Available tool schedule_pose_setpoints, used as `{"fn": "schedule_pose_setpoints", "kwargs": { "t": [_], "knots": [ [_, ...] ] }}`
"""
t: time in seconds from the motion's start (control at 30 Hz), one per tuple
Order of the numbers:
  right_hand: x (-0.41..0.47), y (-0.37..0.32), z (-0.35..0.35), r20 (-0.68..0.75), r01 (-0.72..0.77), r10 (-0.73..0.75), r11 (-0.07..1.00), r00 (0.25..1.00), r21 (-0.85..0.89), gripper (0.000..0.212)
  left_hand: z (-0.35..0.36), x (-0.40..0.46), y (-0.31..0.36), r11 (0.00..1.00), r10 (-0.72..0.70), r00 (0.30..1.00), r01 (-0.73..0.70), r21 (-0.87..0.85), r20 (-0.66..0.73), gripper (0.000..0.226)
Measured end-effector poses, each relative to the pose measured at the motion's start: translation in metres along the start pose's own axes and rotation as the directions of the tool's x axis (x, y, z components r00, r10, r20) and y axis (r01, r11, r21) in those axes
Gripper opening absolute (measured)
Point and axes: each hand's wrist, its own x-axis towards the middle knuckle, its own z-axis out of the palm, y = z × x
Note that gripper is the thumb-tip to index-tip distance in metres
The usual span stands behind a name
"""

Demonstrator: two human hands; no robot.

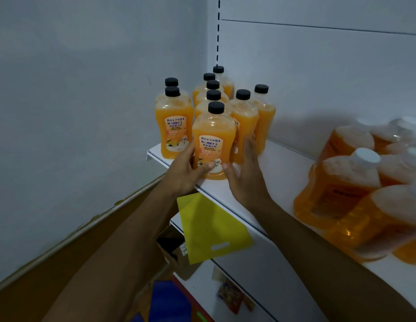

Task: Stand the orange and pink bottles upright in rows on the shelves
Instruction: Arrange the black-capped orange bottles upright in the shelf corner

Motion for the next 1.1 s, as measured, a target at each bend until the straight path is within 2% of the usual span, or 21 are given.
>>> {"fn": "schedule_pose_setpoints", "kwargs": {
  "t": [0.13, 0.47, 0.63, 0.8, 0.97, 1.1],
  "knots": [
    [0.005, 0.006, 0.003, -0.009, -0.007, 0.007, 0.999, 1.0, -0.031, 0.082, 0.004, 0.006, 0.0, 1.0, 0.001, 1.0, -0.001, 0.016, 0.012, 0.049],
    [0.003, 0.012, 0.007, -0.034, -0.011, 0.007, 0.994, 0.999, -0.107, 0.075, 0.014, 0.005, -0.013, 0.998, 0.002, 1.0, -0.002, 0.062, 0.01, 0.064],
    [0.0, 0.011, 0.006, -0.046, -0.029, 0.024, 0.994, 0.999, -0.108, 0.076, 0.021, -0.002, -0.014, 0.994, 0.012, 0.998, -0.004, 0.111, -0.067, 0.08],
    [-0.015, 0.002, 0.001, -0.043, -0.045, 0.04, 0.992, 0.998, -0.119, 0.074, 0.026, -0.013, -0.009, 0.988, 0.032, 0.99, -0.01, 0.154, -0.138, 0.081],
    [-0.058, -0.013, -0.017, 0.095, 0.049, -0.027, 0.971, 0.995, -0.235, 0.075, 0.022, -0.048, 0.022, 0.948, 0.182, 0.963, -0.117, 0.297, -0.2, 0.07],
    [-0.102, -0.016, -0.045, 0.208, 0.168, -0.08, 0.878, 0.975, -0.447, 0.073, 0.026, -0.079, 0.049, 0.896, 0.219, 0.951, -0.107, 0.432, -0.219, 0.068]
  ]
}}
